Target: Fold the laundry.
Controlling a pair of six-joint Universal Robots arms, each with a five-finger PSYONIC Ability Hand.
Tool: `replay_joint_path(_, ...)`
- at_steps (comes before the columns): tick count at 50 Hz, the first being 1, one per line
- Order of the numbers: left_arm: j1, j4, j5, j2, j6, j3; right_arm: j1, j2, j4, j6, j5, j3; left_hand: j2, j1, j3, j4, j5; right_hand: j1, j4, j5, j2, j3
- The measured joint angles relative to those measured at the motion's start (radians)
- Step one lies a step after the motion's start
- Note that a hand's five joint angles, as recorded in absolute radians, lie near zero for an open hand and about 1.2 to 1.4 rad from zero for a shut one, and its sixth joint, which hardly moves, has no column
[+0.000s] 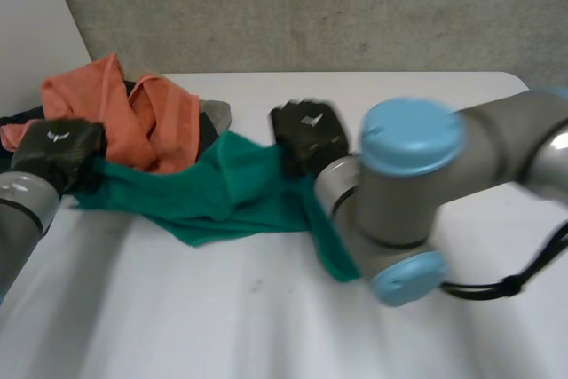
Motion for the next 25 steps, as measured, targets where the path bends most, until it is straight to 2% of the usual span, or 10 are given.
replay_joint_path(8, -0.151, -0.003, 0.003, 0.125, -0.039, 0.017, -0.172, -0.255, 0.068, -0.209, -0.008, 0.157, 0.001, 0.000, 0.001, 0.000, 0.000, 0.000, 0.000, 0.011, 0.000, 0.007)
replay_joint_path(15, -0.253, -0.008, 0.005, 0.146, -0.064, -0.002, -0.331, -0.417, 0.309, -0.484, -0.094, 0.202, 0.001, 0.000, 0.001, 0.000, 0.000, 0.000, 0.000, 0.011, 0.000, 0.007)
replay_joint_path(21, -0.313, -0.013, 0.000, 0.023, -0.058, -0.011, -0.418, -0.429, 0.521, -0.670, -0.163, 0.227, 0.001, 0.000, 0.001, 0.000, 0.000, 0.000, 0.000, 0.011, 0.000, 0.007)
replay_joint_path(25, -0.329, -0.015, -0.009, -0.105, -0.034, 0.020, -0.452, -0.376, 0.575, -0.731, -0.177, 0.242, 0.001, 0.000, 0.001, 0.000, 0.000, 0.000, 0.000, 0.011, 0.000, 0.007)
